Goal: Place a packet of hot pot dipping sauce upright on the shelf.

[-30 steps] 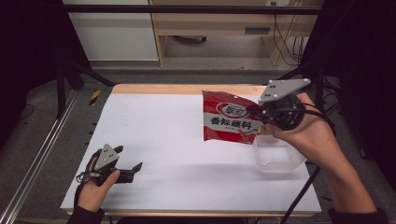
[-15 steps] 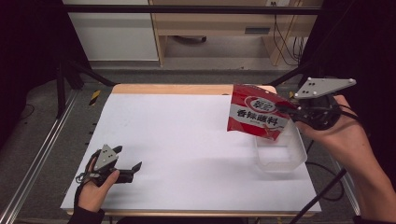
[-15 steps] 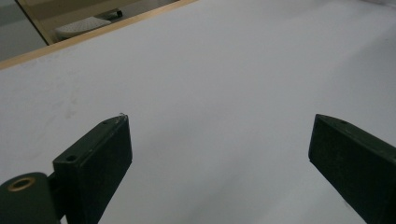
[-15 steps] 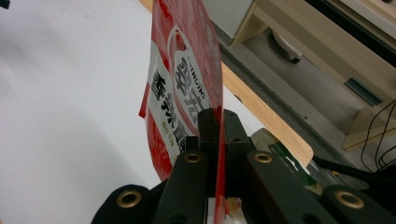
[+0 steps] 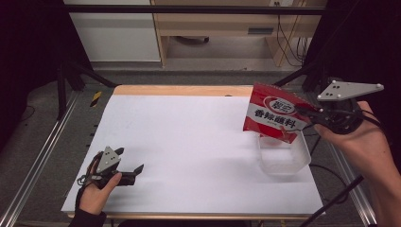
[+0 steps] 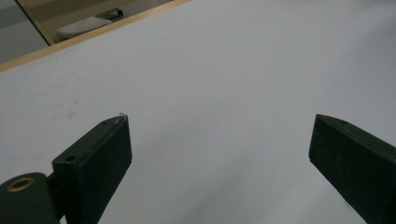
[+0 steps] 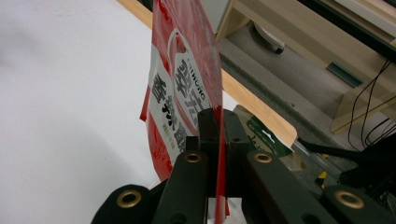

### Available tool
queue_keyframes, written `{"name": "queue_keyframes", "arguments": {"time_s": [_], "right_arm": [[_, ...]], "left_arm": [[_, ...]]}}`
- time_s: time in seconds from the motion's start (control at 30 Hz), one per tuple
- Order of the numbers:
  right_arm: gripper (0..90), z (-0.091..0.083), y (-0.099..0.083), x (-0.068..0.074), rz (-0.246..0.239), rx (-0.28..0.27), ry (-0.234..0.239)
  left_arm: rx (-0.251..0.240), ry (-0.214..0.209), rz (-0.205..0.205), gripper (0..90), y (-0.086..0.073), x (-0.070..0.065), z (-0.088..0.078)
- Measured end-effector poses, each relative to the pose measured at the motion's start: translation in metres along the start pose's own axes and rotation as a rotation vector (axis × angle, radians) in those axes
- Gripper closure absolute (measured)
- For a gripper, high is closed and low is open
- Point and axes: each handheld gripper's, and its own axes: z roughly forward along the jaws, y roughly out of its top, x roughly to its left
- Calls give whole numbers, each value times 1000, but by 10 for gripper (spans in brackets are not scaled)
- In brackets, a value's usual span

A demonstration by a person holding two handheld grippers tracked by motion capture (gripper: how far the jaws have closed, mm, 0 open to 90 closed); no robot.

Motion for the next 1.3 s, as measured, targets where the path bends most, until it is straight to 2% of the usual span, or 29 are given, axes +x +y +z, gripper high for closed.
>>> {"name": "queue_keyframes", "arguments": {"time_s": [0.5, 0.8, 1.3], "right_arm": [[898, 2, -35, -9, 52, 30, 1], [899, -4, -57, -15, 85, 32, -11], [898, 0, -70, -20, 110, 50, -9]], "left_arm": [[2, 0, 0, 60, 0, 1, 0], [-2, 3, -7, 54, -1, 3, -2], [-2, 1, -4, 52, -1, 3, -1]]}}
